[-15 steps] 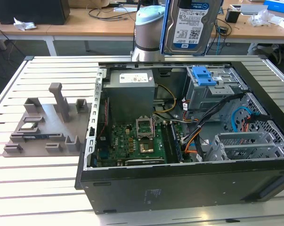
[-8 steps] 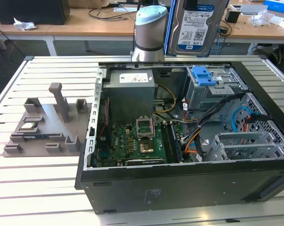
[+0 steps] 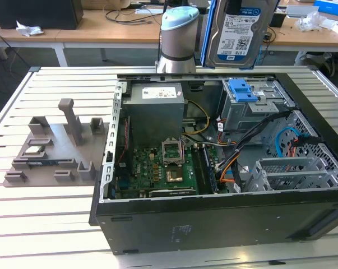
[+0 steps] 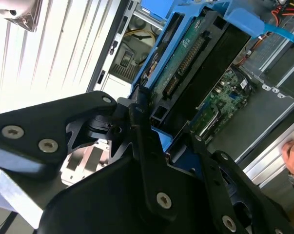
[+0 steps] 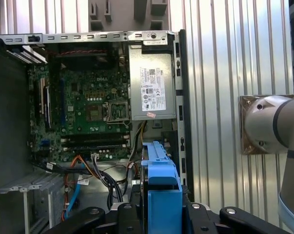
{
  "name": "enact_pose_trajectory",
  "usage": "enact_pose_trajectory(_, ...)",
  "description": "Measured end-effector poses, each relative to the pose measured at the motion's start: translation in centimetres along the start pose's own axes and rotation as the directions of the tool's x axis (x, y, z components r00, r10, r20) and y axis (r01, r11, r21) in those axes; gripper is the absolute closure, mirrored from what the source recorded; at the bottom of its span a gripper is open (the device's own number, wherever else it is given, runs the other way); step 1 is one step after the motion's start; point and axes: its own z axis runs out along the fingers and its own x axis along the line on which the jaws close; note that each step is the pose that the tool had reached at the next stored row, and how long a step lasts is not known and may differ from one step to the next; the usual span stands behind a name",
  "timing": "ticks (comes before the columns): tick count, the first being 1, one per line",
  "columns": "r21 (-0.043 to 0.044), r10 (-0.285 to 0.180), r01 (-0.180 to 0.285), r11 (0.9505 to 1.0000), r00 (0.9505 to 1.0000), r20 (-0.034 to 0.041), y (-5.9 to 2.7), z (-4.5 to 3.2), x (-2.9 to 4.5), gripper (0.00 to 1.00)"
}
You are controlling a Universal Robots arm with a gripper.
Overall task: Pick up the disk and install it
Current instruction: 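Pick up the disk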
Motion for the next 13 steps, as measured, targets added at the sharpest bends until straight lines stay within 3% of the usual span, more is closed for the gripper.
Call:
enact_pose_trajectory(9,0.0,0.0,0.0,1.0,1.0,0.0001,-0.98,0.35,0.02,0.63)
enact_pose_trajectory(13,0.0,0.0,0.0,1.0,1.0,-0.0001,-1.03,0.51,0.71,0.63)
